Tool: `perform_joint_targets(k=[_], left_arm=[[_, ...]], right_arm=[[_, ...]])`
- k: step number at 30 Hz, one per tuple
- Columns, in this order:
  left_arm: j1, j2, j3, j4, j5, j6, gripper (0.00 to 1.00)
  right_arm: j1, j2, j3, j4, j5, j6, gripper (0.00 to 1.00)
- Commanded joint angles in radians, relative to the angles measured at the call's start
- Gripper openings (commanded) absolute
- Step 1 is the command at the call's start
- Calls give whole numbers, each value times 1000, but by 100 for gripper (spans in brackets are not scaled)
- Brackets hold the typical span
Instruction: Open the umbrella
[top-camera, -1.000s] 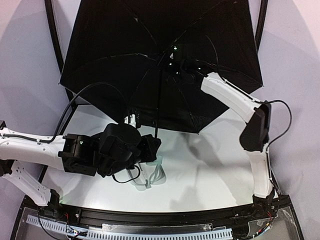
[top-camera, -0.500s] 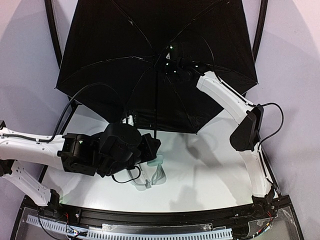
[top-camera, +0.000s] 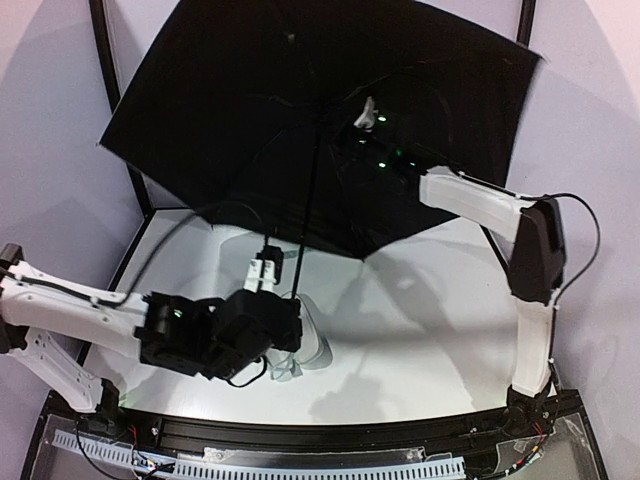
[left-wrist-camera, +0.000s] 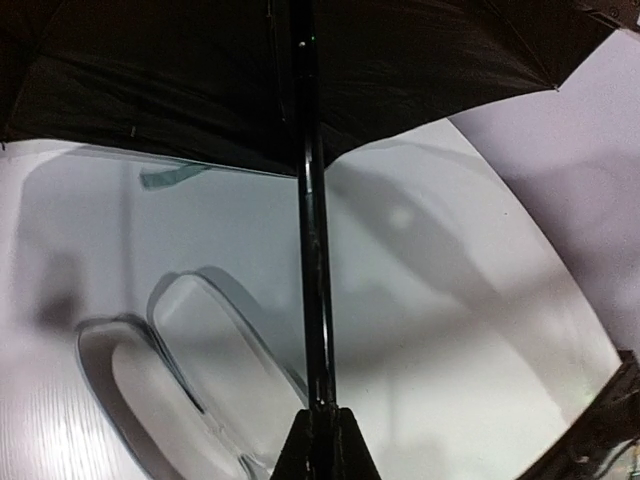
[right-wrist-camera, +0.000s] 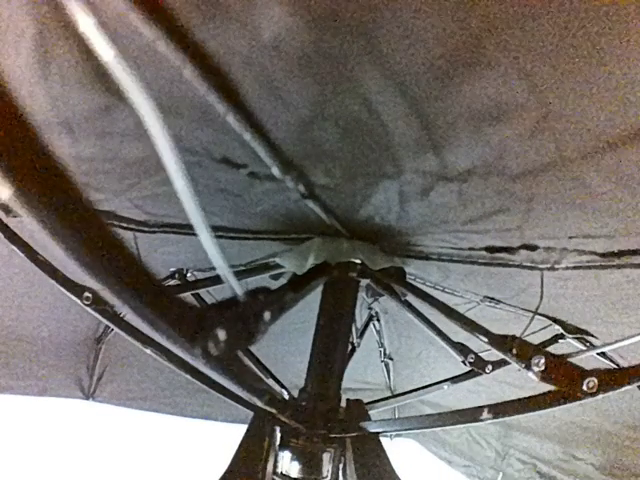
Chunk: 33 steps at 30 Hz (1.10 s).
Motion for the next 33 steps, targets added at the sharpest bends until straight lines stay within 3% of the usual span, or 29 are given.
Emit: perform_joint_targets(k=[1, 5, 11, 23, 25, 26, 27, 28, 31, 33], left_arm=[[-15, 99, -80, 121, -3, 272, 1], [29, 211, -60, 263, -69, 298, 1], [89, 344, 6, 450, -91, 300, 1], [134, 432, 16, 611, 16, 355, 4], [134, 433, 15, 608, 29, 353, 18], [134, 433, 16, 601, 34, 350, 27], [134, 427, 19, 577, 38, 336, 43], [134, 423, 20, 569, 39, 332, 49], [134, 387, 20, 504, 35, 303, 93], [134, 361, 17, 467, 22, 283, 98]], right_arm=[[-147, -143, -140, 499, 9, -47, 20], [-145, -228, -264, 497, -64, -11, 49], [-143, -337, -493, 476, -138, -6, 83], [-96, -621, -1001, 462, -70, -144, 94], [-88, -658, -1060, 458, -81, -164, 98], [-86, -675, -1086, 455, -86, -171, 99], [-85, -695, -1109, 447, -95, -174, 99], [-84, -718, -1130, 434, -99, -176, 99], [-75, -789, -1192, 358, -114, -211, 99], [-60, -827, -1224, 292, -81, -256, 99]])
